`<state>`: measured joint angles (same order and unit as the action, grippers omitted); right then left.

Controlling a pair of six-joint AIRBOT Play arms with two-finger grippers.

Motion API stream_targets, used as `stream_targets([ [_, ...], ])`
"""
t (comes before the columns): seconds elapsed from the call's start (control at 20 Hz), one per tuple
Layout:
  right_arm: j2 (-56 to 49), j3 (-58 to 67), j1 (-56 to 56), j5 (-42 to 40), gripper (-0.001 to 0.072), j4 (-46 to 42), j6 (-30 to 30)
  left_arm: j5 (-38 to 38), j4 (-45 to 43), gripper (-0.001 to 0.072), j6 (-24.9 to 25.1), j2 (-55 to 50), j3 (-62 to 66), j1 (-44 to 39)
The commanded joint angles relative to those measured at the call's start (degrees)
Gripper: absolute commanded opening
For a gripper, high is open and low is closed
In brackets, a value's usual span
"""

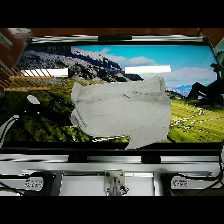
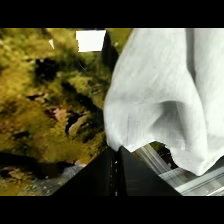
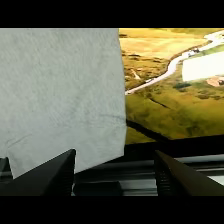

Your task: Fold the shirts.

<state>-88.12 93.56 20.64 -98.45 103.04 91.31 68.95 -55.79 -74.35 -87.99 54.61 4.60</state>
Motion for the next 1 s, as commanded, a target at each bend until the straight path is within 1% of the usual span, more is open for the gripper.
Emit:
stream_targets([
  [0.0, 0.0, -5.64, -0.04, -1.4, 0.0598, -1.6, 1.18, 2.21, 0.28, 0.0031, 0.52, 1.09, 0.2, -0.2],
  [0.15, 0.0, -14.08, -0.04, -0.57, 0.0598, -1.07, 2.47, 2.19, 0.15, 0.0031, 1.75, 4.76, 0.2, 0.13],
  [0.3, 0.0, -21.33, -0.17, 6.16, 0.0598, 2.75, 2.58, 2.21, 0.13, 0.0031, 2.34, 8.68, 0.2, 1.75],
  [0.45, -0.04, -26.91, -0.17, 13.46, 0.0597, 3.61, 2.67, 2.25, 0.15, 0.0031, 2.32, 11.39, 0.2, 3.19],
  [0.55, -0.07, -29.4, -0.57, 15.91, 0.0597, 4.17, 4.66, 2.71, 0.15, 0.0031, 2.32, 12.26, 0.2, 3.3],
  [0.75, -0.07, -32.54, -2.32, 20.65, 0.0596, 2.73, 5.01, 3.74, 0.15, 0.0031, 2.34, 12.63, 0.2, 3.28],
  [0.8, -0.07, -33.09, -2.64, 22.01, 0.0551, 3.06, 5.18, 3.76, 0.15, 0.0031, 2.32, 12.74, 0.2, 3.28],
  [0.85, -0.07, -33.35, -2.8, 23.47, 0.0457, 3.17, 5.25, 3.69, 0.15, 0.0031, 2.32, 13.05, 0.2, 3.28],
  [0.9, -0.17, -33.33, -3.15, 24.59, 0.0441, 3.15, 5.22, 3.72, 0.15, 0.0031, 2.32, 13.44, 0.2, 3.28],
  [0.95, -0.28, -33.33, -3.37, 25.4, 0.0441, 3.17, 5.2, 3.72, 0.15, 0.0031, 2.32, 13.99, 0.2, 3.28],
])
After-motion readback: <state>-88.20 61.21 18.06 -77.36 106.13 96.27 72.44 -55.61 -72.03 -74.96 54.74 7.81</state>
